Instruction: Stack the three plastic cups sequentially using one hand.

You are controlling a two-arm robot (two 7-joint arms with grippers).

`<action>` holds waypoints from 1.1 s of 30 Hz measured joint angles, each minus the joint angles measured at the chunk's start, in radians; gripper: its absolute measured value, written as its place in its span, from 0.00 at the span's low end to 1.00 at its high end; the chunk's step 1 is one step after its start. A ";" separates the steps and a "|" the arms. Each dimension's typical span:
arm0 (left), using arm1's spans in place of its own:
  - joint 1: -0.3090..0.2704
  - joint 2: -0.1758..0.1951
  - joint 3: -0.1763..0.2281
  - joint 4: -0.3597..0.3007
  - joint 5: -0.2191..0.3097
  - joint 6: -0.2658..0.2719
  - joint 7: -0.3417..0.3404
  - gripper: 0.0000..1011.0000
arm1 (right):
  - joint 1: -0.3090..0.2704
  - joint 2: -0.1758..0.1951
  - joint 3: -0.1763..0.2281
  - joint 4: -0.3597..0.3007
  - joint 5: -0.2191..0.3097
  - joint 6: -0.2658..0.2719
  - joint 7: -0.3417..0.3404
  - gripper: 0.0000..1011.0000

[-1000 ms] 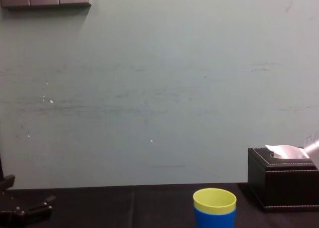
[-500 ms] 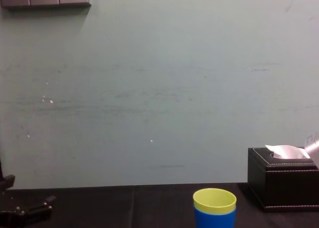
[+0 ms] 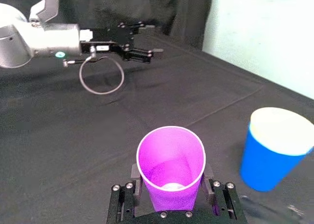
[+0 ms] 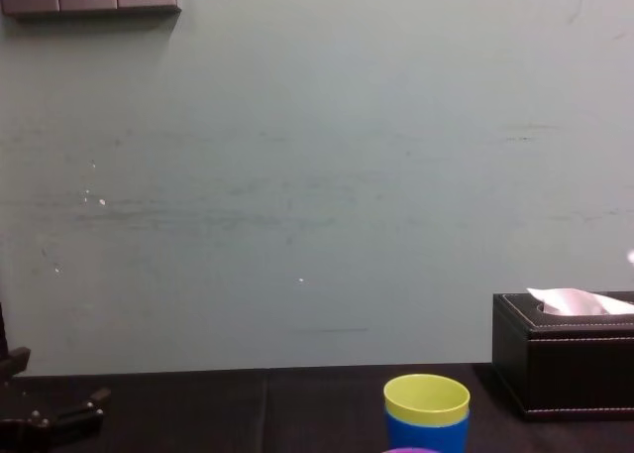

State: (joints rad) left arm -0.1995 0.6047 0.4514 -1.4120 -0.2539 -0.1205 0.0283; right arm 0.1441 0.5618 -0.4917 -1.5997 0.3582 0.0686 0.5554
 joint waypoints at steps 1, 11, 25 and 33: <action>0.000 0.000 0.000 0.000 0.000 0.000 0.000 1.00 | -0.004 0.004 0.005 -0.011 0.003 0.007 -0.005 0.71; 0.000 0.000 0.000 0.000 0.000 0.000 0.000 1.00 | -0.053 0.060 0.089 -0.141 0.060 0.088 -0.062 0.71; 0.000 0.000 0.000 0.000 0.000 0.000 0.000 1.00 | -0.057 0.103 0.188 -0.225 0.137 0.138 -0.118 0.71; 0.000 0.000 0.000 0.000 0.000 0.000 0.000 1.00 | 0.006 0.079 0.171 -0.190 0.109 0.156 -0.150 0.71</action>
State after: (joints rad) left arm -0.1995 0.6047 0.4514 -1.4120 -0.2539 -0.1205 0.0283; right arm 0.1496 0.6407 -0.3204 -1.7895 0.4672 0.2251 0.4056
